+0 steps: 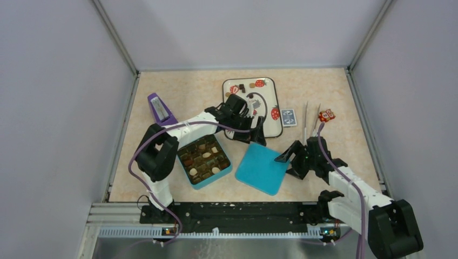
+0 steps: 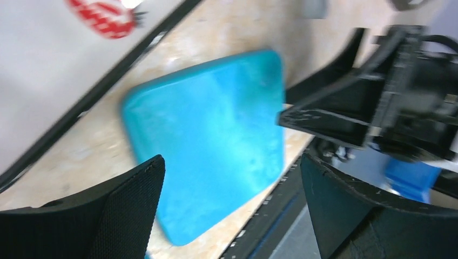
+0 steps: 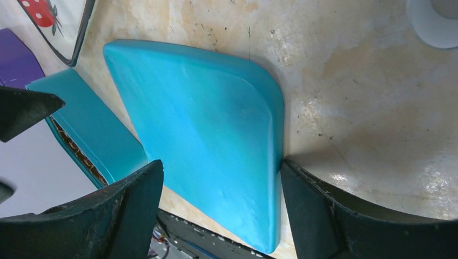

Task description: Pack the chocolate

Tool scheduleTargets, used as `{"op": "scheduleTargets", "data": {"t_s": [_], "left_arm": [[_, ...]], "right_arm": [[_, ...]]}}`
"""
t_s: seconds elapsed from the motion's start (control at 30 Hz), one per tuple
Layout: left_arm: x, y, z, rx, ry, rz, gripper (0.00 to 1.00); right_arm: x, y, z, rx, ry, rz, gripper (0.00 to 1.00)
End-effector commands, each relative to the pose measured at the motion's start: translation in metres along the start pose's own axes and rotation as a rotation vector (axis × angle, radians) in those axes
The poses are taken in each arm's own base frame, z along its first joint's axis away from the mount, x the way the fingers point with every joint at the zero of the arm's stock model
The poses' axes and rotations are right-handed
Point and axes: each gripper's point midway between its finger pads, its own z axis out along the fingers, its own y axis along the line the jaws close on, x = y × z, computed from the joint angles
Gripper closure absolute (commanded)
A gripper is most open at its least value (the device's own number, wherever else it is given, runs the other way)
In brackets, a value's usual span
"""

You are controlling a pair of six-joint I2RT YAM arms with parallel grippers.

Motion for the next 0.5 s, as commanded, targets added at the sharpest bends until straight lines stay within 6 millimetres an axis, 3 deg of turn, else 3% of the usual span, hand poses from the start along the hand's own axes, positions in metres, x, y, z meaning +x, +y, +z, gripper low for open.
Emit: {"op": "scheduleTargets", "data": {"t_s": [0.0,0.13,0.47], "left_arm": [[0.008,0.046,-0.015,-0.27,0.012,0.036,0.01],[0.028,0.047,-0.001,-0.223,0.061,0.026,0.01],[0.048,0.063,0.015,-0.269,0.159,0.006,0.01]], "right_arm": [[-0.006,-0.006,-0.002,0.046,-0.033,-0.022,0.22],[-0.011,-0.008,-0.003,0.077,-0.049,-0.036,0.22],[-0.017,-0.021,-0.024,0.174,-0.098,-0.103,0.22]]}}
